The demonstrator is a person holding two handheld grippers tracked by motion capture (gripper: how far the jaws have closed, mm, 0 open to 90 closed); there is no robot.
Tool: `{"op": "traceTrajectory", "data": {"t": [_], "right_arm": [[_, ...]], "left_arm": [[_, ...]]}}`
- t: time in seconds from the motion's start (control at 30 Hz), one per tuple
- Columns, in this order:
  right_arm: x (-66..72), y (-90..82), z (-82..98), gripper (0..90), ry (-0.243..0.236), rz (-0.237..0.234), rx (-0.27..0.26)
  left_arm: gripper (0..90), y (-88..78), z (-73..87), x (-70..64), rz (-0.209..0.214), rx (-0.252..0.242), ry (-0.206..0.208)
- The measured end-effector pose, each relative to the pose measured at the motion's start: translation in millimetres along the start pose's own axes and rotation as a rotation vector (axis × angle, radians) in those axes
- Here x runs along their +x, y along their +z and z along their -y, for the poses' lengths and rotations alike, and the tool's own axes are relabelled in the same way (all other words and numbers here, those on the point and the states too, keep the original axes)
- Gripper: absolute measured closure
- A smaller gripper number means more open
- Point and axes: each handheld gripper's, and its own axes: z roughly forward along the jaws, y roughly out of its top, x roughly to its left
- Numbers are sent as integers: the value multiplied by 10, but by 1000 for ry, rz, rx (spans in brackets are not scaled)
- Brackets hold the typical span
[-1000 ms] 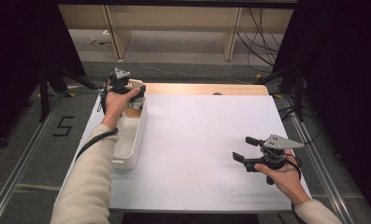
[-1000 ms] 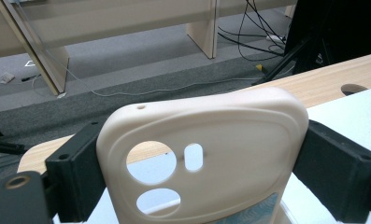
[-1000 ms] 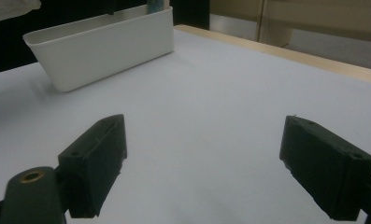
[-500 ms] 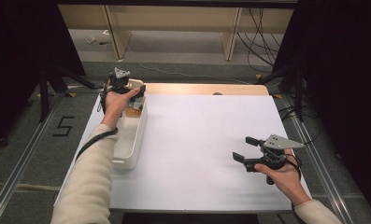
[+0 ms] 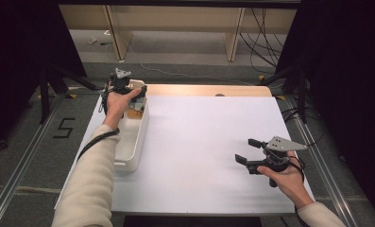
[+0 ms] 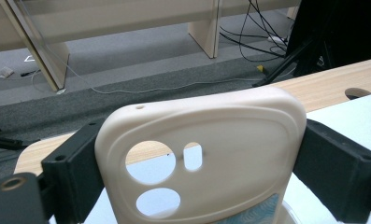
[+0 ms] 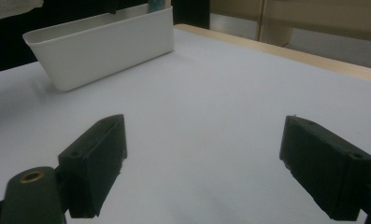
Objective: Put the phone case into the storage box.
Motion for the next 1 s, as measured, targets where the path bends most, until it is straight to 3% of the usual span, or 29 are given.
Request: {"op": "traceTrajectory", "data": {"t": [1.0], "right_arm": [[4, 7, 3, 157, -8, 2, 12]], "left_arm": [[49, 51, -9, 0, -24, 40, 9]]}}
